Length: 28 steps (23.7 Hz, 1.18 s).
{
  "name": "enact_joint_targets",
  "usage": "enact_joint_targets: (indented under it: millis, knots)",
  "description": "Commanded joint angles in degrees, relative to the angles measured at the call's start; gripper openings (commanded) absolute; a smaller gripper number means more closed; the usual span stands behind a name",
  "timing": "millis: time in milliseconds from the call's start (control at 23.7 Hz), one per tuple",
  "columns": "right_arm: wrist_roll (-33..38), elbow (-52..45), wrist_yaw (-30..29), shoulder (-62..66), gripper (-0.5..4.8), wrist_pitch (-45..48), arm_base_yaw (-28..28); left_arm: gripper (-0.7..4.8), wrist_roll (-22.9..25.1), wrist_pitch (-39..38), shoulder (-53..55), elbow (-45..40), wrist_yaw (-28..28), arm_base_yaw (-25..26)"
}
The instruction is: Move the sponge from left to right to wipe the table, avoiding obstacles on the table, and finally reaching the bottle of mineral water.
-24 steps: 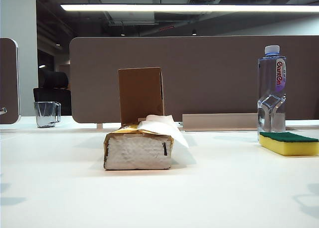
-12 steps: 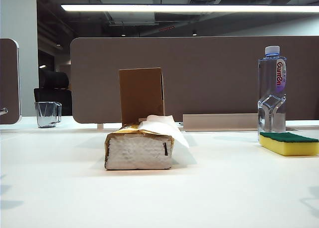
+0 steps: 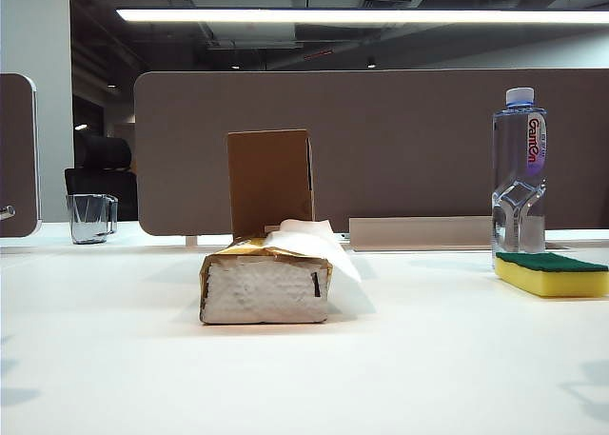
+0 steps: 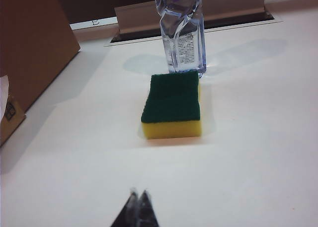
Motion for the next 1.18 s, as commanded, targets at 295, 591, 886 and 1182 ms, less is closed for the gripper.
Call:
enact_joint_targets:
  millis: [295,591,886,1182]
  knots:
    - [-0.20,-0.20,-1.18,0.15,-0.05,0.22,0.00,0.52,0.63,-7.10,-5.73,0.15,-0.92,-0.02]
    - [-0.15,-0.20,-1.20,0.17,-0.05,0.22,0.04,0.47,0.61,-11.72,-5.73,0.24,-3.45,-0.02]
    - [-0.17,-0.20,-1.16,0.11,-0.05,0.28,0.02,-0.05,0.61,-11.72,-5.73,0.24,-2.60,-0.02]
    - [-0.17,-0.20,-1.16,0.11,-0.05,0.31,0.02,-0.05,0.61,-11.72,-5.73,0.24,-2.58,-0.02]
